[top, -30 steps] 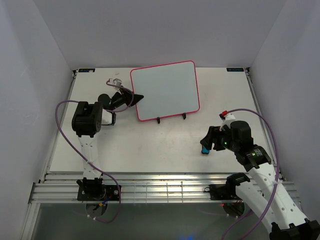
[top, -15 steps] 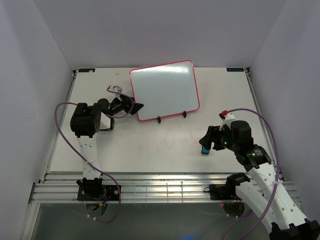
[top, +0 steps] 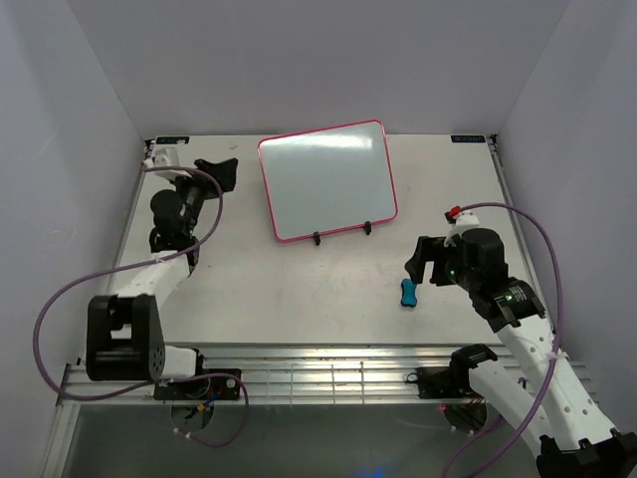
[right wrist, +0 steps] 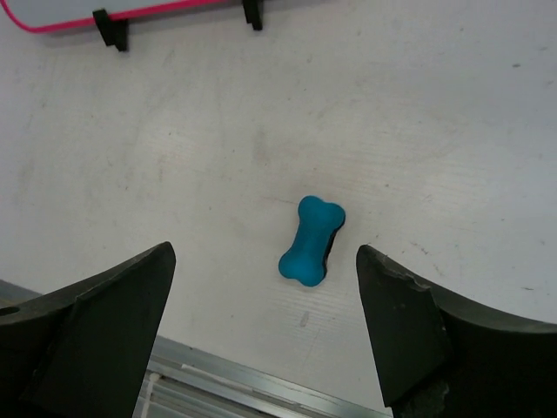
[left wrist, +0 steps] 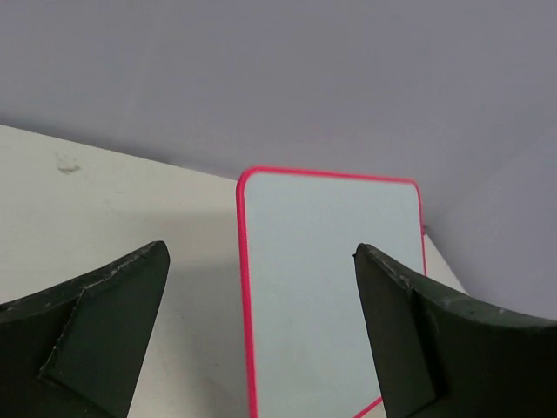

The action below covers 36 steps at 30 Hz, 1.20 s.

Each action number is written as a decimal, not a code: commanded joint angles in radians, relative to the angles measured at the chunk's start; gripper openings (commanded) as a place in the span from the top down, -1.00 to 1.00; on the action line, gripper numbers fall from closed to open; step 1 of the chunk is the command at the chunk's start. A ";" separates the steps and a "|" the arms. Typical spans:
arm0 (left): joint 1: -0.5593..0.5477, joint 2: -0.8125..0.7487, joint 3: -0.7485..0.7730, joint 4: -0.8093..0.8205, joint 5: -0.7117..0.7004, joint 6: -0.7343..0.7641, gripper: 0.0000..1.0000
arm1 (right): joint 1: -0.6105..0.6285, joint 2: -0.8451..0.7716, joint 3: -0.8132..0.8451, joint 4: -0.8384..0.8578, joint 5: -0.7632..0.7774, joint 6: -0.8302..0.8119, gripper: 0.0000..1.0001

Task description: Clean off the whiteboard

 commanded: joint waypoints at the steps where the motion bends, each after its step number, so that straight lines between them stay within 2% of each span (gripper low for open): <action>1: -0.014 -0.204 0.109 -0.622 -0.229 -0.087 -0.96 | -0.002 0.011 0.109 -0.021 0.163 -0.028 -0.80; 2: -0.016 -0.274 0.126 -0.802 -0.232 -0.097 -0.96 | -0.002 0.015 0.147 -0.030 0.182 -0.033 -0.80; 4: -0.020 -0.343 0.146 -0.937 -0.237 -0.087 -0.96 | -0.002 0.020 0.192 -0.056 0.236 -0.039 -0.80; 6: -0.028 -0.463 0.154 -1.084 -0.179 0.011 -0.96 | -0.002 0.023 0.267 -0.111 0.286 -0.043 -0.79; 8: -0.037 -0.541 0.180 -1.246 -0.192 0.082 -0.96 | -0.002 0.020 0.317 -0.181 0.315 -0.056 -0.80; 12: -0.039 -0.785 0.226 -1.454 -0.234 0.256 -0.96 | -0.002 -0.012 0.423 -0.283 0.394 -0.083 -0.80; 15: -0.042 -0.900 0.292 -1.598 -0.309 0.364 -0.96 | -0.002 -0.051 0.457 -0.344 0.409 -0.114 -0.79; 17: -0.065 -0.945 0.321 -1.678 -0.361 0.373 -0.96 | -0.002 -0.077 0.466 -0.367 0.426 -0.123 -0.80; 19: -0.077 -1.006 0.344 -1.700 -0.369 0.381 -0.96 | -0.002 -0.090 0.474 -0.393 0.449 -0.131 -0.80; 24: -0.126 -1.003 0.387 -1.758 -0.435 0.377 -0.96 | -0.002 -0.129 0.477 -0.430 0.455 -0.125 -0.80; 29: -0.166 -1.016 0.366 -1.735 -0.600 0.344 -0.96 | -0.002 -0.156 0.440 -0.421 0.443 -0.112 -0.80; 36: -0.195 -1.002 0.381 -1.724 -0.611 0.337 -0.96 | -0.002 -0.153 0.439 -0.423 0.477 -0.102 -0.80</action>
